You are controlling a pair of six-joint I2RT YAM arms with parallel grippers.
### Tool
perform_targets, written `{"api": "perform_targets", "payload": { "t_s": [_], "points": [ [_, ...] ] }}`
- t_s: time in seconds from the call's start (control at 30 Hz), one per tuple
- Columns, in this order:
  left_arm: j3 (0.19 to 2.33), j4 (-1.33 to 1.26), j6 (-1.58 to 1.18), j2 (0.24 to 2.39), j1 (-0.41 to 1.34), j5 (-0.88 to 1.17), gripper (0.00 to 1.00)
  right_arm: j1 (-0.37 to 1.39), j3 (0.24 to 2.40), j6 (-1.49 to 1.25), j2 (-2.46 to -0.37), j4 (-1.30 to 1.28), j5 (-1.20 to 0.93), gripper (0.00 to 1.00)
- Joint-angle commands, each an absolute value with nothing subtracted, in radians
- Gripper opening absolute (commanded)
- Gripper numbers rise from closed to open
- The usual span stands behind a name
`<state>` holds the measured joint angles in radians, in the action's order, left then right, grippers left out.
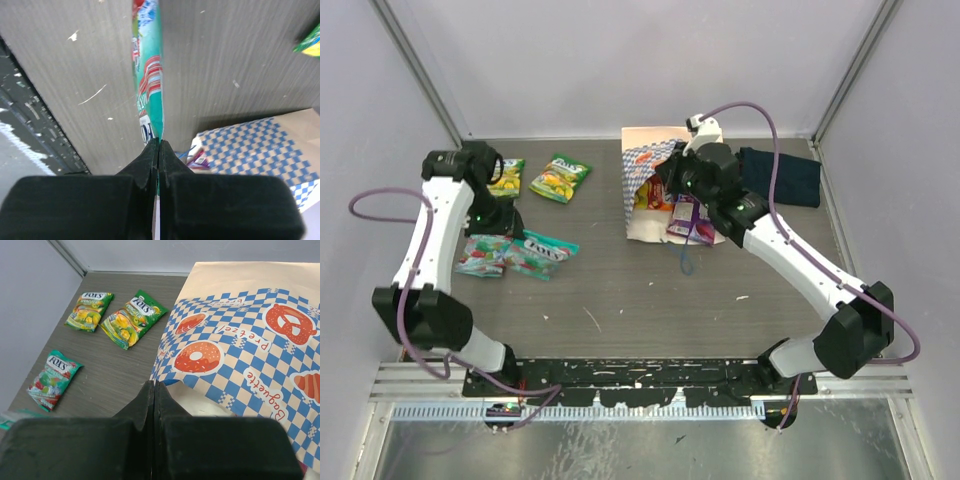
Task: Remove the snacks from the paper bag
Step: Place the snack at the center of the board.
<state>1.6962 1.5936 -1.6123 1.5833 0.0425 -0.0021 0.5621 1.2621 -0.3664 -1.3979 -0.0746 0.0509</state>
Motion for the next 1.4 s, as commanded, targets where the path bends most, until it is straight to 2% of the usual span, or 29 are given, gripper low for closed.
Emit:
{"api": "perform_targets", "payload": {
  "t_s": [0.0, 0.2, 0.4, 0.57, 0.77, 1.07, 1.37],
  "points": [
    [1.570, 1.777, -1.604, 1.480, 0.050, 0.083, 0.00, 0.629, 1.307, -0.329, -1.334, -0.076, 0.133, 0.01],
    [1.431, 1.778, -1.629, 1.424, 0.051, 0.156, 0.00, 0.673, 1.385, -0.338, -1.348, -0.188, 0.179, 0.01],
    [1.440, 1.738, -1.590, 1.652, 0.042, 0.029, 0.00, 0.685, 1.394, -0.343, -1.353, -0.167, 0.207, 0.01],
    [1.602, 1.741, -1.583, 1.878, 0.037, -0.047, 0.00, 0.687, 1.441, -0.336, -1.362, -0.199, 0.201, 0.01],
    [1.760, 1.713, -1.640, 1.968, 0.008, -0.127, 0.00, 0.688, 1.386, -0.350, -1.307, -0.208, 0.208, 0.01],
    [1.831, 1.698, -1.687, 2.076, -0.012, -0.149, 0.00, 0.689, 1.331, -0.367, -1.271, -0.208, 0.209, 0.01],
    [1.878, 1.622, -1.779, 2.167, -0.020, -0.027, 0.00, 0.706, 1.362, -0.367, -1.343, -0.184, 0.199, 0.01]
  ]
}}
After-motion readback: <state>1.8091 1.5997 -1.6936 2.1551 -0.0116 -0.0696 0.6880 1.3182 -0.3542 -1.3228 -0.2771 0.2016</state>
